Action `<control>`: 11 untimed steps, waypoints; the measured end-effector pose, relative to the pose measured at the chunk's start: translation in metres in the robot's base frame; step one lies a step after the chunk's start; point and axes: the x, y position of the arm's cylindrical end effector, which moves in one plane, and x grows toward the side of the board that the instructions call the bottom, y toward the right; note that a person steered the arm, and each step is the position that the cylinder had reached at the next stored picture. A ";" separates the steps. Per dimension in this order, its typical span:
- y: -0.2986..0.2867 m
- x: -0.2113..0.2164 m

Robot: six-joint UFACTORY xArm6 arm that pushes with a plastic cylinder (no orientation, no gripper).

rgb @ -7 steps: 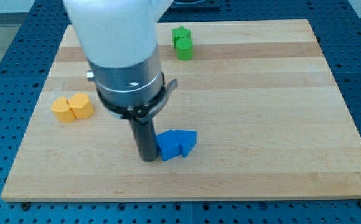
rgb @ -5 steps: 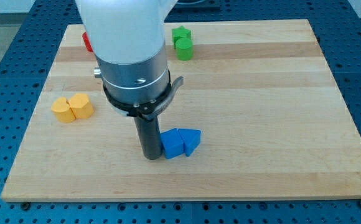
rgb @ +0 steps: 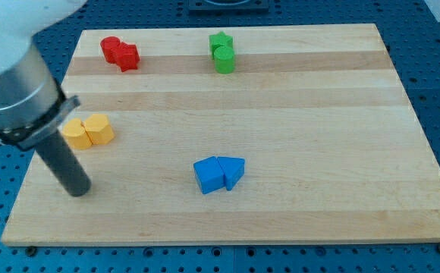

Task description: Push the yellow heart diagonal bottom right to the red star

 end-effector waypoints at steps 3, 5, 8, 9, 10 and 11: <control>-0.081 -0.027; -0.081 -0.063; -0.043 -0.110; -0.009 -0.123; 0.003 -0.123; -0.011 -0.134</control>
